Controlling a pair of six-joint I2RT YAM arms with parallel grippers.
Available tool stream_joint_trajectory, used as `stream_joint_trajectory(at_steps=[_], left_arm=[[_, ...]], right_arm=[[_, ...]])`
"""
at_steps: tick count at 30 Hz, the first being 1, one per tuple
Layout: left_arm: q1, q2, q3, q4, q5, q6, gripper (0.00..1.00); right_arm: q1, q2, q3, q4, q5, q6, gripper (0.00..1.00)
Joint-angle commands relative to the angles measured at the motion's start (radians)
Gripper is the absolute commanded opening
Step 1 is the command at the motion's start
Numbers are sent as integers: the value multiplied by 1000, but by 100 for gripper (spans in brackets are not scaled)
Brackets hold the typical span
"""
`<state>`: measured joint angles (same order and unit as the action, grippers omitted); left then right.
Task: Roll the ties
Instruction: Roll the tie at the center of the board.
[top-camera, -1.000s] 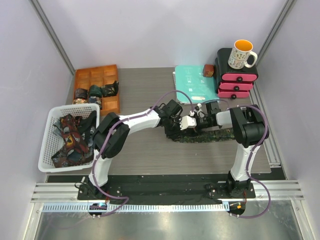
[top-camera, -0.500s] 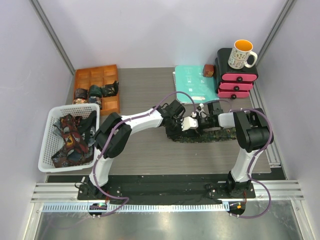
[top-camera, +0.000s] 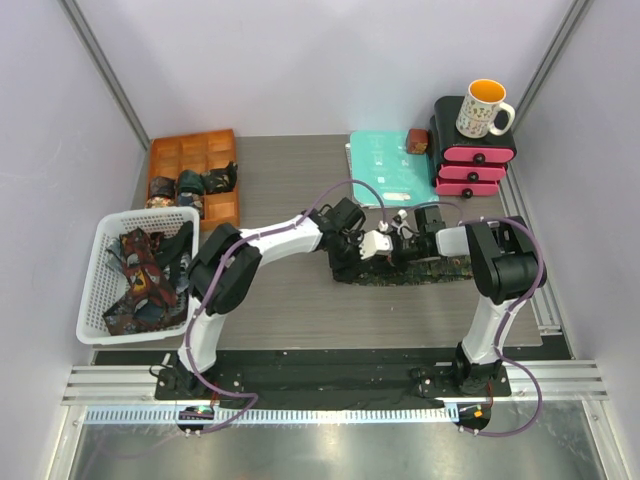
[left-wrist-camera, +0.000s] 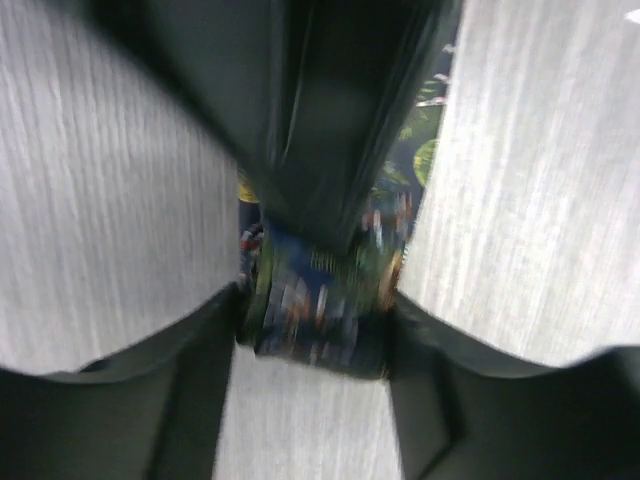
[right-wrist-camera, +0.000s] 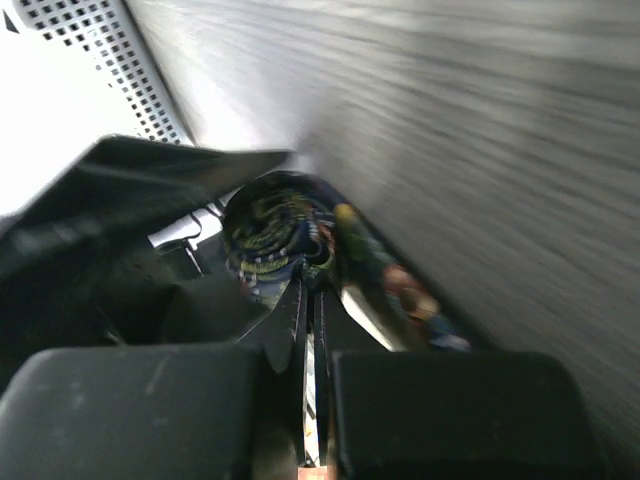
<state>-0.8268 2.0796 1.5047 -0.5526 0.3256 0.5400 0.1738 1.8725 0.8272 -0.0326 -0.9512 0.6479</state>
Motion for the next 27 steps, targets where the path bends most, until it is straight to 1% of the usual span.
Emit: stream_joint_trajectory(at_steps=[1, 3, 4, 5, 6, 7, 8, 9, 12, 17, 19, 20, 22, 25, 26, 27], left_arm=[[81, -56, -69, 2, 157, -69, 68], [115, -117, -124, 91, 228, -115, 72], [126, -136, -148, 129, 252, -130, 76], [138, -176, -178, 222, 283, -155, 78], [140, -191, -236, 259, 297, -172, 79], [138, -205, -260, 295, 308, -172, 81], [138, -217, -283, 371, 320, -178, 82], [137, -225, -323, 413, 317, -207, 83], [124, -204, -339, 505, 305, -230, 86], [101, -159, -342, 617, 259, -198, 87], [95, -144, -337, 620, 251, -172, 85], [89, -138, -312, 596, 260, -161, 83], [78, -130, -302, 557, 276, -120, 77], [64, -131, -285, 470, 256, -59, 68], [61, -133, -272, 445, 250, -48, 60], [63, -133, -264, 418, 244, -41, 56]], right_arm=[[-42, 46, 18, -133, 97, -138, 1], [-57, 62, 29, -161, 114, -177, 1], [-62, 80, 33, -174, 124, -189, 1], [-63, 86, 38, -185, 138, -198, 1], [-65, 94, 39, -193, 140, -211, 1], [-65, 105, 44, -199, 152, -215, 1], [-65, 106, 49, -202, 161, -217, 1], [-65, 108, 49, -204, 169, -220, 1], [-63, 120, 52, -199, 170, -215, 1], [-54, 137, 61, -187, 166, -211, 1], [-45, 136, 56, -181, 164, -202, 1], [-43, 134, 52, -165, 164, -194, 1], [-33, 136, 47, -152, 161, -173, 1], [-10, 136, 36, -112, 158, -136, 1], [-2, 136, 33, -84, 157, -126, 1], [7, 136, 27, -64, 158, -108, 1]])
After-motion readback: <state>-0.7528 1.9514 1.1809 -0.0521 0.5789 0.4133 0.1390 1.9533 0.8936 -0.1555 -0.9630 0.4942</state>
